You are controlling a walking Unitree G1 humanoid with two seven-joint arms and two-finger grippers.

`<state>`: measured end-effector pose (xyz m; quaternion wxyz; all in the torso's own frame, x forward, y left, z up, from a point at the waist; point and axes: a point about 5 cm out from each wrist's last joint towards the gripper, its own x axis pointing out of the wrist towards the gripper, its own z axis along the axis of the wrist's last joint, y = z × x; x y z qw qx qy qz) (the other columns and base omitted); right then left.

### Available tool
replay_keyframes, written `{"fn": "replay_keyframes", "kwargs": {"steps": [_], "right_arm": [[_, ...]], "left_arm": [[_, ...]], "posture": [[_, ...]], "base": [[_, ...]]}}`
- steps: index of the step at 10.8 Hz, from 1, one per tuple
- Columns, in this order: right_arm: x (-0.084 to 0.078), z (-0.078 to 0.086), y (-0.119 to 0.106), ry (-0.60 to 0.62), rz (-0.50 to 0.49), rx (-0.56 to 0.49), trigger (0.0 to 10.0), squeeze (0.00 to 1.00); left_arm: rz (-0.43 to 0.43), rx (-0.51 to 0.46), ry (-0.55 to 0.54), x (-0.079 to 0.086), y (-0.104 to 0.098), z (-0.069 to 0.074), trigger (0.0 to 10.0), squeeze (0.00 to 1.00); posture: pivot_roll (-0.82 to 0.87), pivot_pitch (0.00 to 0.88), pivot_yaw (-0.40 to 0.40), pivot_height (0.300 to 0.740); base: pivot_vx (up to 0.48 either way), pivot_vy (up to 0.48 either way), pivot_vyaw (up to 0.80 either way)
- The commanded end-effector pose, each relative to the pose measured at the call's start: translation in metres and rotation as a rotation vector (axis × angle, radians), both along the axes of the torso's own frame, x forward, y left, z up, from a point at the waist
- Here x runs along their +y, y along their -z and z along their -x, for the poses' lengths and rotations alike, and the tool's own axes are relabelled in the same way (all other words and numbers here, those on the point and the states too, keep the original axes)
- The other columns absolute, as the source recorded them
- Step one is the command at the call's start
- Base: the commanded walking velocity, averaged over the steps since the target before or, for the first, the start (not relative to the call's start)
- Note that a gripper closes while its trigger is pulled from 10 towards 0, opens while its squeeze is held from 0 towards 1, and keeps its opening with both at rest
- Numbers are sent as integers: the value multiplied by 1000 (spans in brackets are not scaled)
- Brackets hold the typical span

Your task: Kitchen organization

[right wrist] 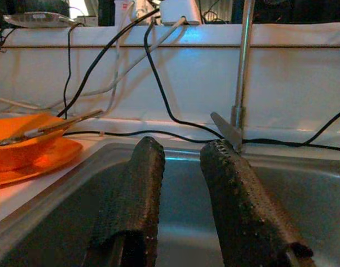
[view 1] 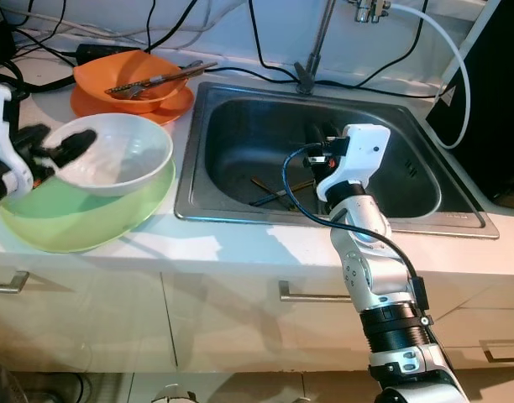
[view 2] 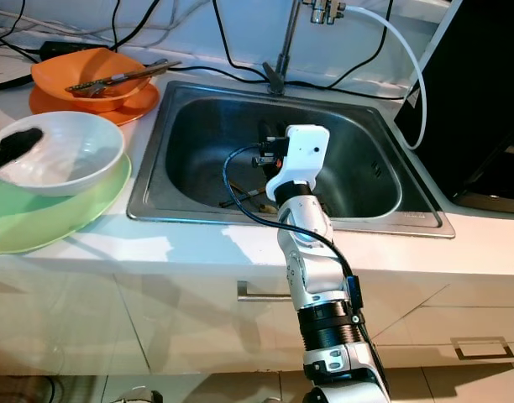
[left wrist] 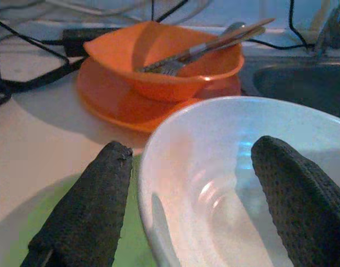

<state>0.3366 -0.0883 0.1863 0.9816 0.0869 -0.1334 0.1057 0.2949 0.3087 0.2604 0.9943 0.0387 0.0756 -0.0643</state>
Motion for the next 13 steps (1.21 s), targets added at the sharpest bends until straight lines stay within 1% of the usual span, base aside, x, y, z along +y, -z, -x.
{"fn": "replay_keyframes", "kwargs": {"steps": [1,2,4,6,7,8,10,12,13], "right_arm": [[-8,0,5,32,0,12,10000,0],[-6,1,7,33,-6,14,10000,0],[-3,2,9,40,-21,17,10000,0],[-2,2,9,41,-24,18,10000,0],[-1,2,11,46,-33,20,10000,0],[0,3,11,47,-36,22,10000,0],[2,5,14,51,-46,28,10000,0],[2,5,15,55,-50,28,10000,0],[1,5,16,59,-51,28,10000,0]], "left_arm": [[-6,-10,-9,-2,-6,-2,10000,0],[5,4,-11,1,-6,-2,10000,0],[-60,11,-39,7,-15,-2,10000,0],[-76,29,-47,7,-15,-2,10000,0],[-76,67,-63,6,-12,2,10000,0],[-74,84,-62,6,-10,3,10000,0],[-59,150,-45,5,1,8,10000,0],[-40,178,-25,2,5,6,10000,0],[-14,214,-4,-1,13,5,10000,0]], "posture": [[50,78,-86,740],[59,78,-71,740],[71,75,-50,740],[77,72,-42,740],[91,68,-32,740],[95,68,-29,740],[101,63,-17,740],[100,58,-10,740],[99,54,-9,740]], "base": [[0,0,0],[0,0,0],[0,0,0],[0,0,0],[0,0,0],[0,0,0],[0,0,0],[0,0,0],[0,0,0]]}}
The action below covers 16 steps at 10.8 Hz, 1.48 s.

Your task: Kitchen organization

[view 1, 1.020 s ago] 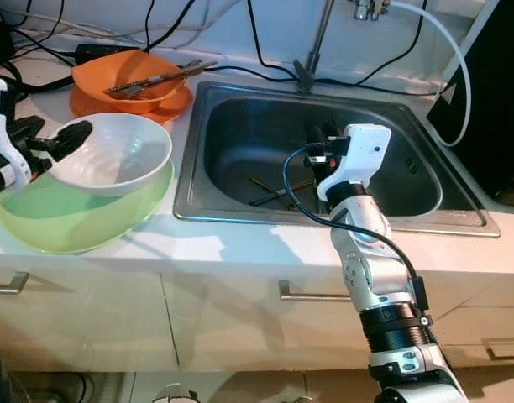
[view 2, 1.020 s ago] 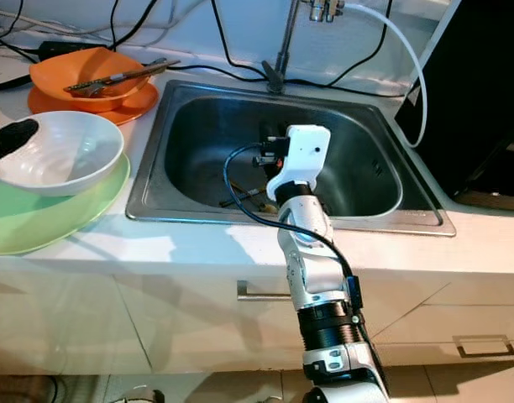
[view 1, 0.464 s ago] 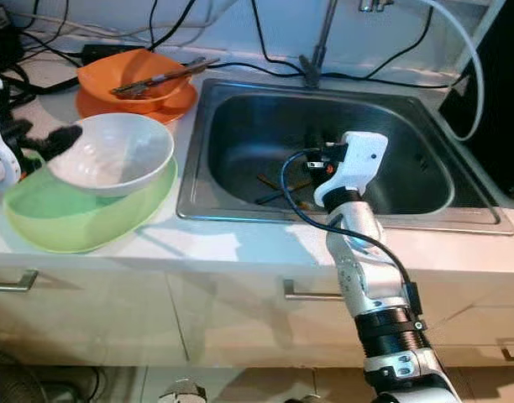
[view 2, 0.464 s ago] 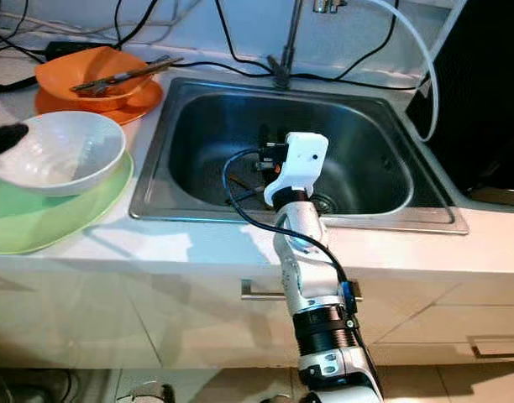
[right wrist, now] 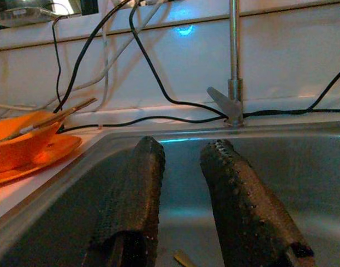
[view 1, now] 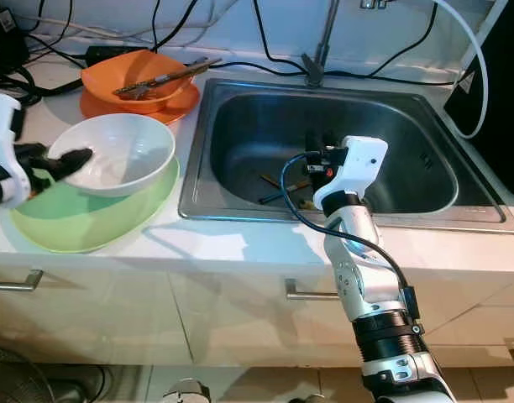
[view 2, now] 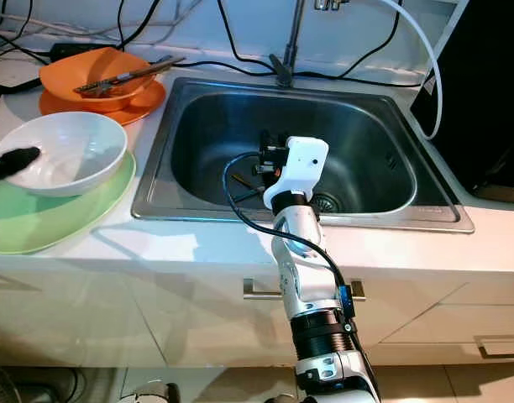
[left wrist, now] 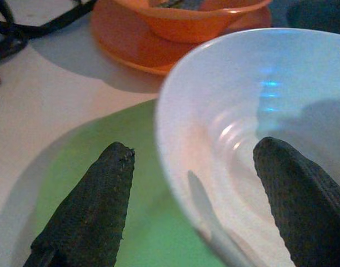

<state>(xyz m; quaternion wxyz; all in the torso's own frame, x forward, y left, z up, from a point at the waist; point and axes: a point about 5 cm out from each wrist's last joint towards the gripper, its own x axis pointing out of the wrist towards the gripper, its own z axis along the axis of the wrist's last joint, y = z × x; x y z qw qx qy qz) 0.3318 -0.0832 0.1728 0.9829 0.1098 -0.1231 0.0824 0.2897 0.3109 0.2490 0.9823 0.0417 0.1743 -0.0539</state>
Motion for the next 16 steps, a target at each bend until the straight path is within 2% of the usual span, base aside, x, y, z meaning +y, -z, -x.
{"fn": "replay_keyframes", "kwargs": {"steps": [1,2,3,7,16], "right_arm": [[-4,0,2,22,-1,-2,10000,0],[-4,0,2,22,-1,-4,10000,0],[-4,-1,1,23,1,-5,10000,0],[-9,-2,-1,39,8,-12,10000,0],[-12,-6,-1,46,15,-4,10000,0]], "left_arm": [[30,39,24,-5,8,0,10000,0],[46,46,22,-7,11,0,6824,0],[68,49,19,-8,13,0,0,0],[89,36,-17,-11,14,-6,0,0],[133,-46,-114,-4,8,-13,0,0]], "posture": [[97,51,-9,740],[95,51,-9,740],[93,52,-10,740],[79,55,-4,740],[77,59,-11,740]], "base": [[0,0,0],[0,0,0],[0,0,0],[0,0,0],[0,0,0]]}}
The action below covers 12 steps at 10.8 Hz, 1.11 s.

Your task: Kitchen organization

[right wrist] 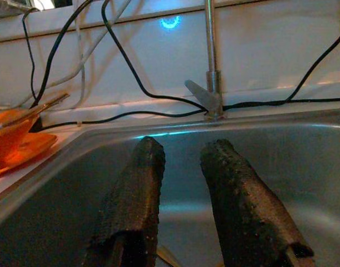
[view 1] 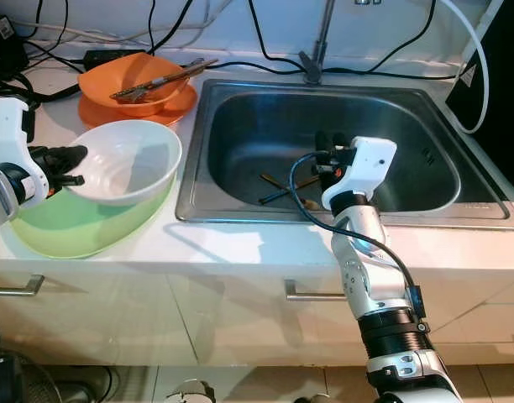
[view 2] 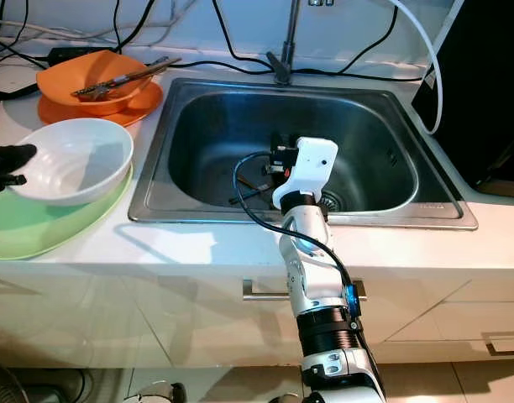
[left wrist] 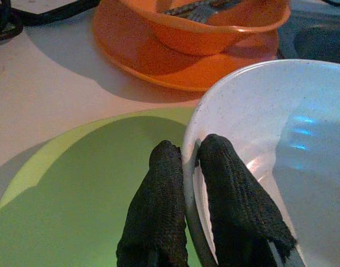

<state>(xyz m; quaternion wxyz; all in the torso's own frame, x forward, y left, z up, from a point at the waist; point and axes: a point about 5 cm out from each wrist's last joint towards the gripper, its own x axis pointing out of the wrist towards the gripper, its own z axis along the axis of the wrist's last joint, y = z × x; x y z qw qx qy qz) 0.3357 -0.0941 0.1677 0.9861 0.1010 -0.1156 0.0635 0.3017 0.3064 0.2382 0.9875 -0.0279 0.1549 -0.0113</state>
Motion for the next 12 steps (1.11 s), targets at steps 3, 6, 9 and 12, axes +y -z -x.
{"fn": "replay_keyframes", "kwargs": {"steps": [3,6,9,12], "right_arm": [[0,-2,-5,2,5,-17,10000,0],[0,-3,-4,2,7,-13,10000,0],[-1,-2,-4,4,9,-14,10000,0],[0,-3,-7,-2,11,-20,10000,0]], "left_arm": [[64,-75,-28,3,-9,-3,0,0],[95,-241,-24,2,-30,-5,10000,0],[167,-352,-48,3,-39,-8,10000,0],[216,-513,-46,-11,-56,-13,10000,0]], "posture": [[77,59,-15,740],[79,64,-17,740],[72,63,-19,740],[72,63,-19,740]], "base": [[0,0,0],[0,0,0],[0,0,0],[0,0,0]]}}
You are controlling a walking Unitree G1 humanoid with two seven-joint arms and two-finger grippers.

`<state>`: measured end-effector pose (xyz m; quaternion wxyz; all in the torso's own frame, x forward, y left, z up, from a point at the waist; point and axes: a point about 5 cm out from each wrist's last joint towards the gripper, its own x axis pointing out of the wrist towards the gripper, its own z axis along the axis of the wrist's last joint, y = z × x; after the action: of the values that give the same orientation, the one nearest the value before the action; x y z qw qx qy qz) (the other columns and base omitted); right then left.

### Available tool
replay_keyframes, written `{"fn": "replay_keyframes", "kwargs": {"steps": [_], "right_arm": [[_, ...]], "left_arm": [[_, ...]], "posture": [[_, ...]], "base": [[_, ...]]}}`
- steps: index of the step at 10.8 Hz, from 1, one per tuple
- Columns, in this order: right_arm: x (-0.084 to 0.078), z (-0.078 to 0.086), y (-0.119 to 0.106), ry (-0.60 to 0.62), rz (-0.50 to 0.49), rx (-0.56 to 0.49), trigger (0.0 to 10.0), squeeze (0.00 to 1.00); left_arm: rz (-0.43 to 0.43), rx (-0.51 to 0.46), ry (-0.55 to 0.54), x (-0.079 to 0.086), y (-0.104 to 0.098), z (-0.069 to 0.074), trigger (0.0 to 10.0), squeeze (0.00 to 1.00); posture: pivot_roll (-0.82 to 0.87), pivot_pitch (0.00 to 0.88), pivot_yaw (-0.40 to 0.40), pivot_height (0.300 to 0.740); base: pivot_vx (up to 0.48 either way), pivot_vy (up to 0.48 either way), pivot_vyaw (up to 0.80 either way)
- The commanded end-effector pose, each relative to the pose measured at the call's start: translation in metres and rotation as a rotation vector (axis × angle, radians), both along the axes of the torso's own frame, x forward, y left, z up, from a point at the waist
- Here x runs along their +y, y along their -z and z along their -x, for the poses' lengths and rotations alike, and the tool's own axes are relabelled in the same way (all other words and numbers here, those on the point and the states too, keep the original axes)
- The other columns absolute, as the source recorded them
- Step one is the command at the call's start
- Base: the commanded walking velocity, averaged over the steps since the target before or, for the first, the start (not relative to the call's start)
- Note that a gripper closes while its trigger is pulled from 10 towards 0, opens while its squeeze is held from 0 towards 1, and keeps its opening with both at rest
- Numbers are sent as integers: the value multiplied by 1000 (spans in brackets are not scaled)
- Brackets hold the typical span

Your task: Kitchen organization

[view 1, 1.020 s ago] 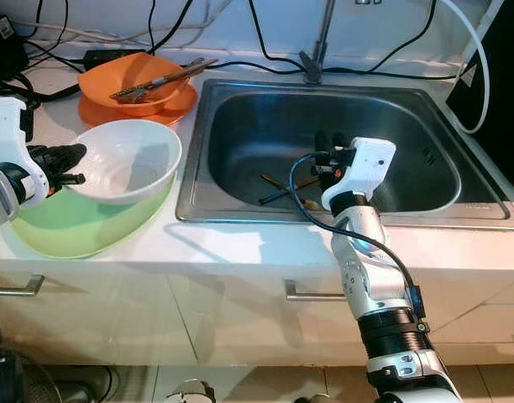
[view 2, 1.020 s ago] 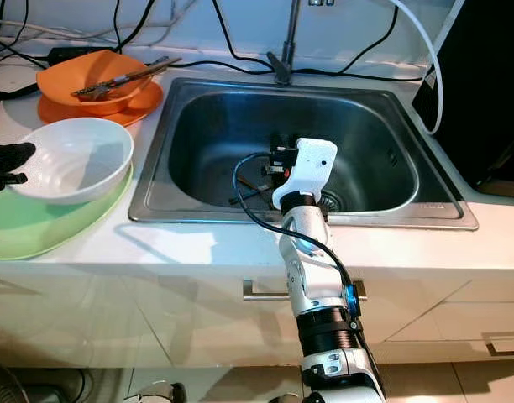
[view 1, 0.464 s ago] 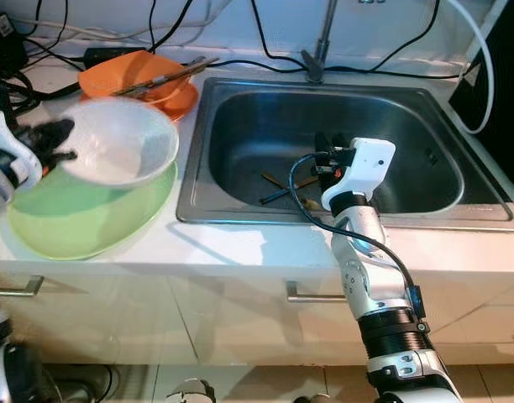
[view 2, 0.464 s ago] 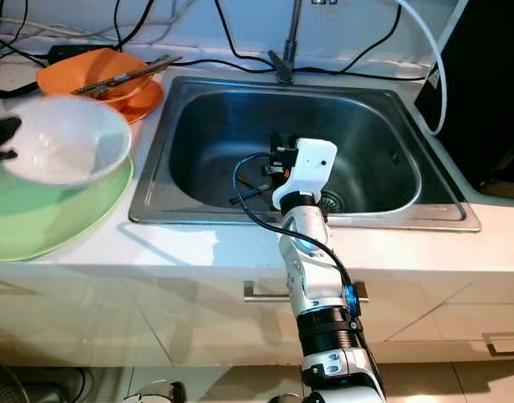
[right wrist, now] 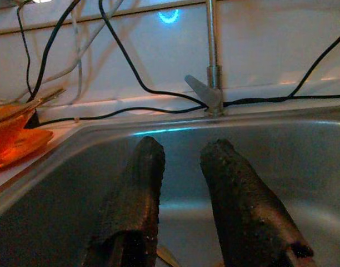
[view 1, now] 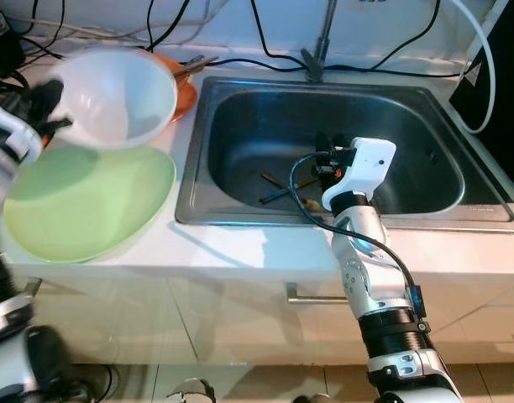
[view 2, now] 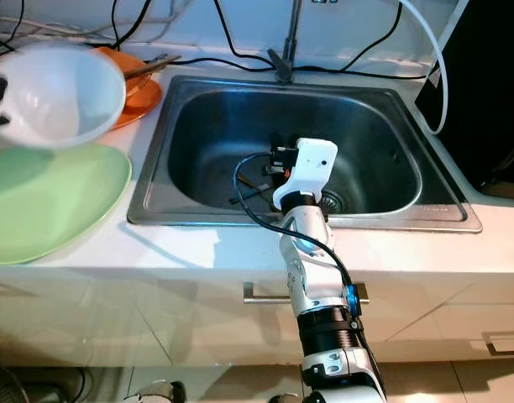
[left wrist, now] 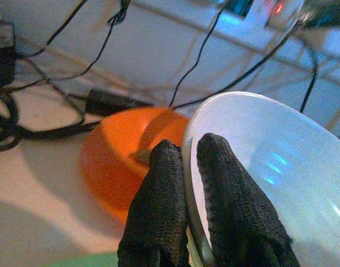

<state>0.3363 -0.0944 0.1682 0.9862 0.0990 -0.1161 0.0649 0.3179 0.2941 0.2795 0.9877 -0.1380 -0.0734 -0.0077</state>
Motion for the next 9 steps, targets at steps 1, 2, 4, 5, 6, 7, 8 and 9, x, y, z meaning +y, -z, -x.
{"fn": "replay_keyframes", "kwargs": {"steps": [1,2,4,5,6,7,8,9], "right_arm": [[0,-3,-10,-7,-11,-23,10000,1000],[-1,-3,-16,-9,-66,-26,10000,1000],[-2,-4,-28,-23,-95,-50,10000,1000],[-5,-4,-36,-30,-139,-62,10000,1000],[-8,-4,-39,-35,-181,-57,10000,1000],[-10,-3,-41,-43,-202,-52,10000,1000],[-12,-2,-43,-54,-229,-50,10000,1000],[-15,-2,-45,-66,-282,-41,10000,1000]], "left_arm": [[-3,-106,42,-22,-17,-4,10000,0],[6,-128,102,-47,-15,-10,10000,0],[8,-139,181,-80,-10,-19,10000,0],[2,-139,227,-102,-6,-25,10000,0],[-14,-151,258,-119,-5,-27,10000,0],[-28,-158,265,-123,-5,-29,10000,0],[-43,-161,255,-124,-5,-30,10000,0],[-94,-175,252,-128,-6,-31,10000,0]], "posture": [[58,61,-27,740],[55,57,-28,740],[39,51,-27,740],[25,47,-26,740],[19,43,-24,740],[15,41,-23,740],[13,39,-21,740],[14,37,-22,740]], "base": [[0,0,0],[0,0,0],[0,0,0],[0,0,0],[0,0,0],[0,0,0],[0,0,0],[0,0,0]]}}
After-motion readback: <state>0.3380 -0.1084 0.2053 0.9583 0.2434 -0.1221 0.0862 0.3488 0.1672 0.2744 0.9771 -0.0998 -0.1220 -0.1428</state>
